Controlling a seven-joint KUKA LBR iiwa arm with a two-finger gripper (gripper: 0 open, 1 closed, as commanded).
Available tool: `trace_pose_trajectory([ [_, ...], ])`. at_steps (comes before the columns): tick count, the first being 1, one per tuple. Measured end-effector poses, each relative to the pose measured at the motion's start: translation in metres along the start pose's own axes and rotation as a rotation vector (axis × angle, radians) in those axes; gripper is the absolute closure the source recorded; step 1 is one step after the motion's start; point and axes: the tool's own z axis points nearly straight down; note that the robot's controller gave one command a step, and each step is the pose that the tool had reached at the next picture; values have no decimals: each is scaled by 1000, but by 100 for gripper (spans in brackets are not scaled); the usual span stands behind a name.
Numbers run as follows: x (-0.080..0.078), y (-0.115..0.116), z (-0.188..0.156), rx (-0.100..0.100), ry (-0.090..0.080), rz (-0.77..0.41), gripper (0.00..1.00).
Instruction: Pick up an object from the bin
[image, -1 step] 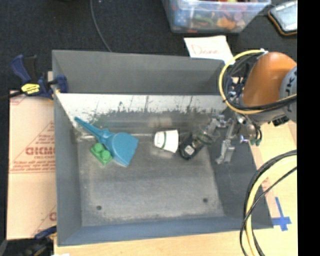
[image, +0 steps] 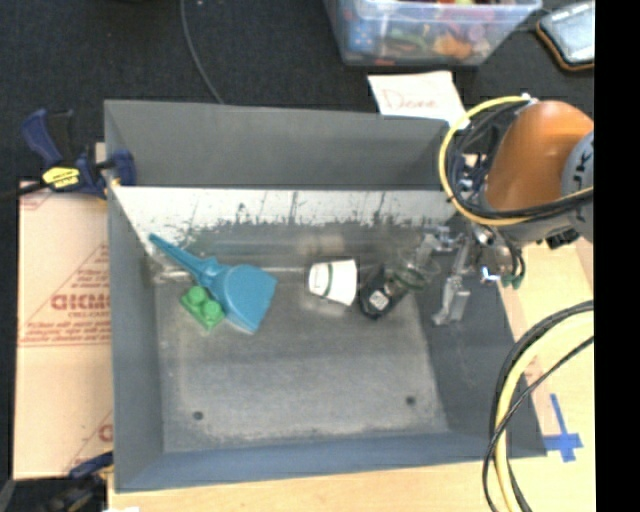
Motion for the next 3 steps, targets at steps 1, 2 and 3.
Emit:
trace_pose_trajectory([
  [1, -24, 91, 28, -1, 1, 119, 0],
  [2, -13, 96, 16, 3, 1, 279, 0],
  [3, -16, 121, 13, 0, -5, 254, 0],
])
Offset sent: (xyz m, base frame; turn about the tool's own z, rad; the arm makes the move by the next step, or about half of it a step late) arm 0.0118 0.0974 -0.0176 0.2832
